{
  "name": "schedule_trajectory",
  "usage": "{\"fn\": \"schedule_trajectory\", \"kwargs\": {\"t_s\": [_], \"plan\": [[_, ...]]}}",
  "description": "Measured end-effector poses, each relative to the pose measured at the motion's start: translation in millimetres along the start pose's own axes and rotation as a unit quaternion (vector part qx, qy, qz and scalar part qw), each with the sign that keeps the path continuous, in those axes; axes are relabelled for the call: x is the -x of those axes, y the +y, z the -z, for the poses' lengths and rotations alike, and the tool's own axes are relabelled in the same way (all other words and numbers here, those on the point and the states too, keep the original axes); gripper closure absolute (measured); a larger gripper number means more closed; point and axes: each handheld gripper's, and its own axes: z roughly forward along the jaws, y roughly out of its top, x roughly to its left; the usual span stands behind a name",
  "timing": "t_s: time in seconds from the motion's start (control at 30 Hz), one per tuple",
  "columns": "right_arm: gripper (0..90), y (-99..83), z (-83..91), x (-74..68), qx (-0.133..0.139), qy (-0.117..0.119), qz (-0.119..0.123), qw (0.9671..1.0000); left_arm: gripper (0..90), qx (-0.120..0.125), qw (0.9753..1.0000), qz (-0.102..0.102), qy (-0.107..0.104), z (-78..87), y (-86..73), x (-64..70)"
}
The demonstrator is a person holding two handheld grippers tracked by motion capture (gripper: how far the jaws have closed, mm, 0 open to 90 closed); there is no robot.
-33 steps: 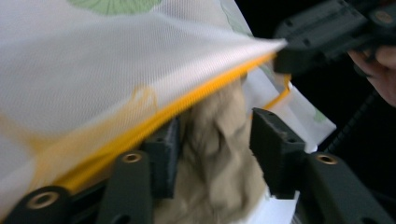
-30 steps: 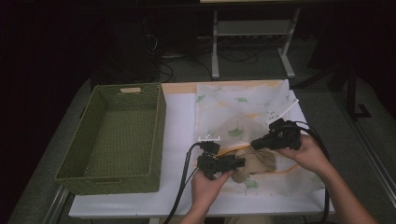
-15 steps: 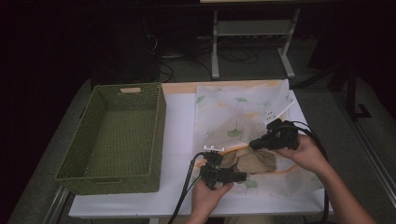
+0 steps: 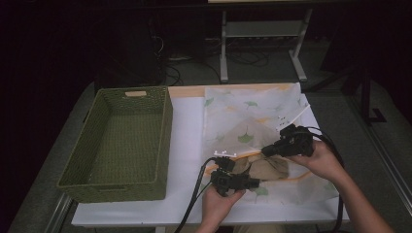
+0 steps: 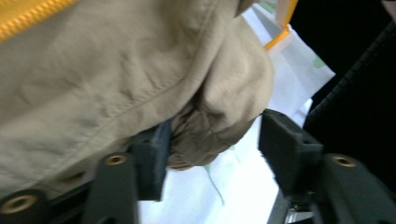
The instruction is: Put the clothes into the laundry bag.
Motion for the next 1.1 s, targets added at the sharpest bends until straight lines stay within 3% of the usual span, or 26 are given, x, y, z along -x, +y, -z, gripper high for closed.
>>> {"fn": "schedule_trajectory", "kwargs": {"t_s": [0.03, 0.13, 0.23, 0.3, 0.4, 0.5, 0.57, 0.63, 0.73, 0.83, 0.97, 1.1], "plan": [[87.2, 0.1, -0.1, 0.2, 0.000, 0.000, 0.001, 1.0000, 39.5, -0.005, 1.0000, 0.000, -0.003, 0.2, -0.1, 0.7], [87.1, 0.5, -1.1, -0.2, -0.001, 0.000, 0.000, 1.0000, 38.6, -0.008, 0.9998, -0.013, 0.012, 2.1, -0.6, 1.3], [87.1, 1.3, -2.4, -0.4, -0.003, -0.001, 0.000, 1.0000, 37.2, -0.015, 0.9995, -0.011, 0.025, -2.6, -0.5, -0.7], [87.1, 2.0, -3.4, -1.0, -0.003, -0.002, 0.000, 1.0000, 37.0, -0.020, 0.9994, 0.003, 0.029, -7.6, -0.4, -2.8], [87.1, 2.1, -3.9, -1.5, -0.003, -0.002, 0.002, 1.0000, 44.7, -0.008, 0.9995, 0.014, 0.027, -10.8, -0.3, -6.0], [87.1, 1.8, -2.5, -1.6, -0.004, -0.002, 0.001, 1.0000, 60.1, 0.002, 0.9994, 0.014, 0.030, -11.3, 2.1, -6.7], [87.1, 1.2, -1.4, -1.8, -0.001, -0.001, 0.000, 1.0000, 73.1, 0.014, 0.9993, 0.004, 0.036, -9.3, 4.2, -6.1], [87.1, 0.7, -0.5, -2.6, -0.001, -0.001, 0.000, 1.0000, 77.7, 0.013, 0.9989, -0.007, 0.045, -9.9, 7.4, -4.3], [87.1, 0.8, 0.0, -3.3, 0.001, -0.001, 0.003, 1.0000, 81.0, 0.017, 0.9983, -0.014, 0.054, -13.3, 10.8, -2.8], [87.1, 0.9, 0.3, -4.4, 0.001, -0.002, 0.004, 1.0000, 81.7, 0.033, 0.9978, -0.005, 0.057, -15.7, 16.2, -3.3], [87.1, 0.2, 0.9, -4.8, 0.003, -0.002, 0.002, 1.0000, 81.8, 0.069, 0.9952, 0.014, 0.069, -24.0, 25.7, -5.5], [87.1, -1.6, 2.2, -1.0, 0.005, 0.001, -0.002, 1.0000, 80.8, 0.087, 0.9930, 0.026, 0.076, -31.1, 30.6, -10.2]]}}
